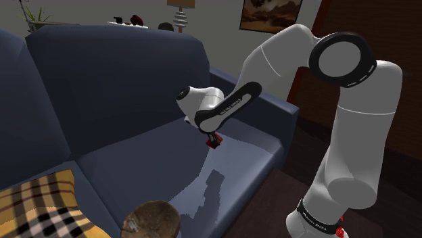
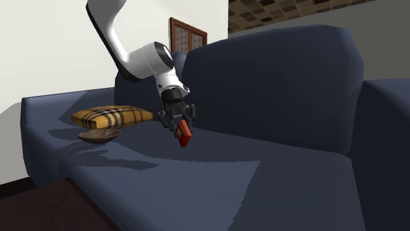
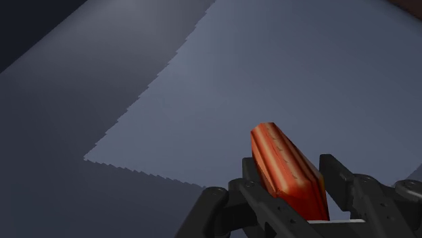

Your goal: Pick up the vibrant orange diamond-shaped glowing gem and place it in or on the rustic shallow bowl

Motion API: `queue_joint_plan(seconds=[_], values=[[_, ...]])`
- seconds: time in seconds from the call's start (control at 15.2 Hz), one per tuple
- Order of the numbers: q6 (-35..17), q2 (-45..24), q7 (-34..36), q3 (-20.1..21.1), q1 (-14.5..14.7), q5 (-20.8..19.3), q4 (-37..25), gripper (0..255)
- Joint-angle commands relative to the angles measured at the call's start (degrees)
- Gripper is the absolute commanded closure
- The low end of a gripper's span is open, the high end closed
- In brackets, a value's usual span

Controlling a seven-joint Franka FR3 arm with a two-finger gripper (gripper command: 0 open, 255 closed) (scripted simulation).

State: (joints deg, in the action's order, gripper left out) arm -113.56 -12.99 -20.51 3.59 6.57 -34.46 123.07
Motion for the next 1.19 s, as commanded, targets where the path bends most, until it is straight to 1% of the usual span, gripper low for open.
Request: queue_joint_plan(seconds=[0.0, 0.99, 1.12], values=[[1.2, 1.2, -0.8, 0.1, 0.0, 0.4, -0.2, 255], [9.3, 7.5, -5.8, 0.6, 0.3, 2.8, -3.3, 255], [10.8, 7.5, -3.8, 2.0, 1.8, 3.9, -3.5, 255]])
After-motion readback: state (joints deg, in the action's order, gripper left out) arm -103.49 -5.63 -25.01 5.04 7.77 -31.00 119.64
